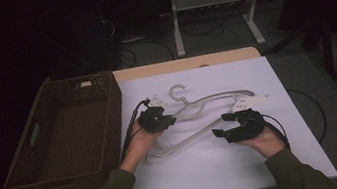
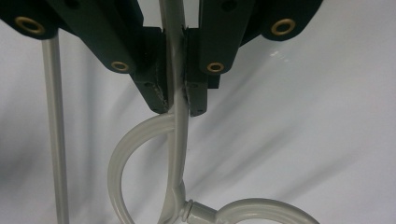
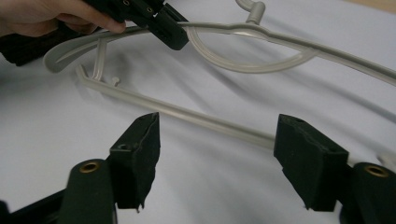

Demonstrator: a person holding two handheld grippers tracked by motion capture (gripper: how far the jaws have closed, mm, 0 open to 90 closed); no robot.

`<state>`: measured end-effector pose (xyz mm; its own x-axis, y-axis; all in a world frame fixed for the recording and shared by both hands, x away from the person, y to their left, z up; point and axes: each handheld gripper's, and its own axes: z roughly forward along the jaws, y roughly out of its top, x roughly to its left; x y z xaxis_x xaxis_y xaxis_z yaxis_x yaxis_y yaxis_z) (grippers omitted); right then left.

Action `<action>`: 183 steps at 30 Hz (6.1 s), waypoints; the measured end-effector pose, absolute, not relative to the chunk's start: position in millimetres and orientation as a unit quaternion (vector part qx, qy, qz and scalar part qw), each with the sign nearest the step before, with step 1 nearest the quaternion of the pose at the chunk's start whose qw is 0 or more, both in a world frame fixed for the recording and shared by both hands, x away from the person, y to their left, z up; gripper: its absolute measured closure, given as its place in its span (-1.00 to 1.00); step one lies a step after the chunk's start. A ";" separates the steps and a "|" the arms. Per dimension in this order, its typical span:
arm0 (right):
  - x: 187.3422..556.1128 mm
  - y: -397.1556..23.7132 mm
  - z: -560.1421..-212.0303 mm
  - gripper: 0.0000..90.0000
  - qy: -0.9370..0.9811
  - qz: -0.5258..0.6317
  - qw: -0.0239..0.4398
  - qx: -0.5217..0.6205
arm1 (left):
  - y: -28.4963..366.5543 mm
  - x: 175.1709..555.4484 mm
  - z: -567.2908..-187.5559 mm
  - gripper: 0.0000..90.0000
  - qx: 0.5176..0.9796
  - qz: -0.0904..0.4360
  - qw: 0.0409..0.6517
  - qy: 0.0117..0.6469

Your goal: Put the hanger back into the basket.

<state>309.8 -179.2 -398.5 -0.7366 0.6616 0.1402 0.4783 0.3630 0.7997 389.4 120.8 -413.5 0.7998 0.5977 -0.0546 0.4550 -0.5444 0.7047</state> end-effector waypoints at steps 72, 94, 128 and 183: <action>281.0 -218.6 -399.1 -0.99 0.789 0.474 0.157 0.357 | 395.1 344.0 -257.0 0.83 0.782 0.247 0.362 0.443; 283.0 -220.5 -399.9 -0.99 0.788 0.474 0.161 0.358 | 465.6 335.8 -289.8 0.83 0.778 0.256 0.308 0.483; 281.9 -222.1 -396.9 -0.98 0.786 0.475 0.164 0.360 | 470.9 346.6 -316.5 0.41 0.779 0.227 0.307 0.498; 287.4 -222.6 -324.7 -0.98 0.718 0.589 0.181 0.323 | 260.2 298.8 -309.6 -0.88 0.729 0.148 0.596 0.303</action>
